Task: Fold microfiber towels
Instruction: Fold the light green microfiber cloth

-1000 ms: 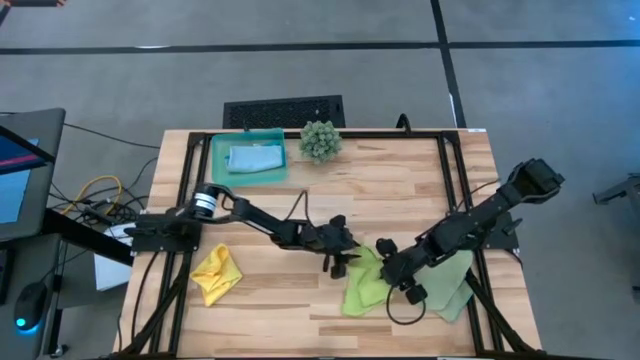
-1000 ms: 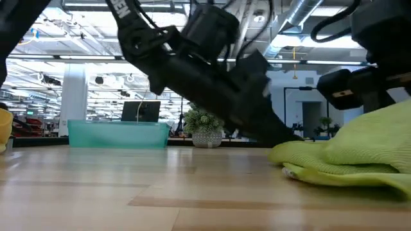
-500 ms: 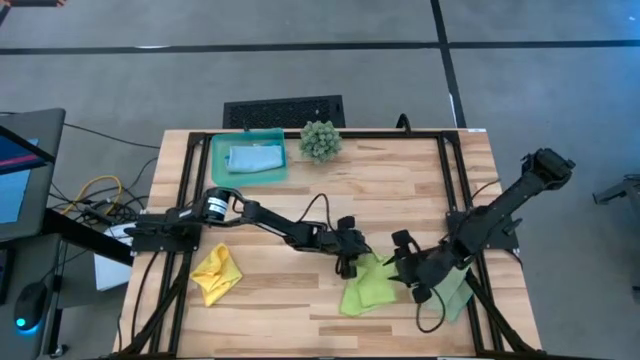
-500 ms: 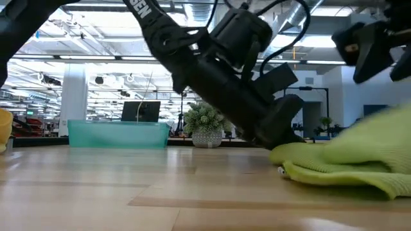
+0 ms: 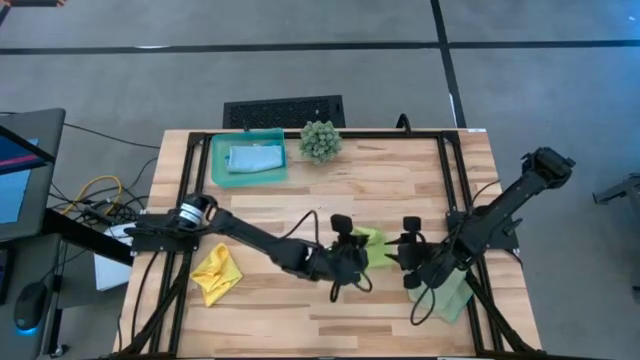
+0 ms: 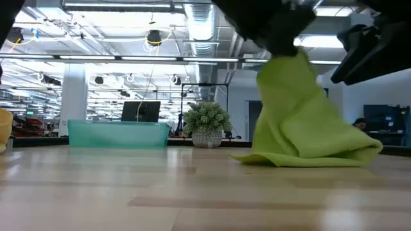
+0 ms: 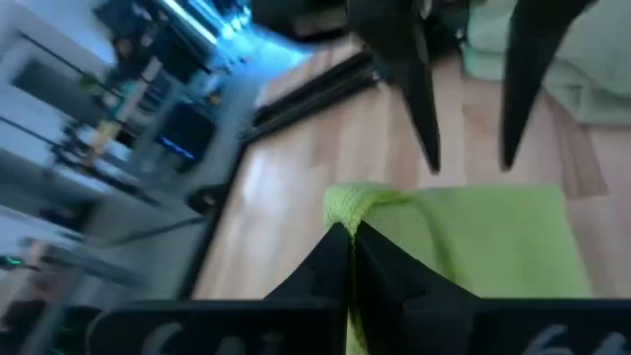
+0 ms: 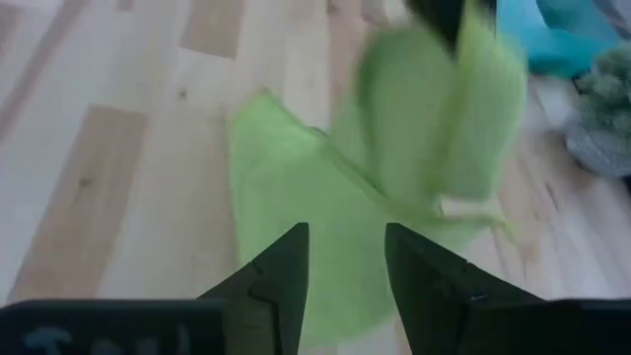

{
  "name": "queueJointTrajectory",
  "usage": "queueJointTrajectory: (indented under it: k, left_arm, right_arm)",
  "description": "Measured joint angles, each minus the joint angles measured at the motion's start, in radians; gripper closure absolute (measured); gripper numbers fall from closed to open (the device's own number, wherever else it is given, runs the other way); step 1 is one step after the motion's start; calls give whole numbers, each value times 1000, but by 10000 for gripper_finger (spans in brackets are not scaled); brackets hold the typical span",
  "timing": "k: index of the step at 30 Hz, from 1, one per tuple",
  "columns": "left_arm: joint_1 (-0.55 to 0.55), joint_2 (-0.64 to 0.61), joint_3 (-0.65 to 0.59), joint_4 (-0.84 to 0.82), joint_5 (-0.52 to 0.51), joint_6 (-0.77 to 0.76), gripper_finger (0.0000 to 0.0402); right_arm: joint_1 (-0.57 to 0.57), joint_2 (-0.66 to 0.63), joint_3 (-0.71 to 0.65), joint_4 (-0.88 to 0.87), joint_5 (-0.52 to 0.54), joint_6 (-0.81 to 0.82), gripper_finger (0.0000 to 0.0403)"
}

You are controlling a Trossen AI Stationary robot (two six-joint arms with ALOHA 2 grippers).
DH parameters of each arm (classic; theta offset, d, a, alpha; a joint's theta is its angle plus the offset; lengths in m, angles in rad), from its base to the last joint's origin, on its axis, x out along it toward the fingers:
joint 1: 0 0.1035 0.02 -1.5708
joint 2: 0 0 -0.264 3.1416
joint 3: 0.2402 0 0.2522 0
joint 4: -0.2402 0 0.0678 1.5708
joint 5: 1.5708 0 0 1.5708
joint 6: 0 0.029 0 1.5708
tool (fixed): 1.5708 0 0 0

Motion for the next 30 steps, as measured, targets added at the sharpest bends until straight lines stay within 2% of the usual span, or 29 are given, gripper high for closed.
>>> queueJointTrajectory:
  k: [4, 6, 9, 15, 18, 21, 25, 30]
  left_arm:
    - [-34, -6, 4, -36, -91, 80, 401]
    - [-44, -5, 4, -56, -80, 104, 401]
    - [-46, -5, 4, -124, 48, 100, 401]
    - [-43, -5, 3, -249, 403, 0, 401]
    - [-37, -5, 3, -271, 466, -68, 397]
    - [-27, -5, 3, -311, 477, -137, 374]
    - [-20, -5, 3, -391, 505, -250, 322]
    - [-22, -7, 3, -421, 497, -257, 263]
  right_arm:
    - [3, -30, 1, -36, 33, 26, 254]
    - [3, -36, 0, -37, 33, 26, 257]
    - [3, -31, 0, -33, 33, 9, 260]
    - [-20, 27, 0, -29, 24, -9, 262]
    - [-28, 57, 0, -23, 23, -25, 261]
    - [-34, 86, 0, -16, 21, -28, 260]
    - [-48, 116, 0, -6, 21, -35, 262]
    - [-60, 141, 0, -3, 17, -35, 264]
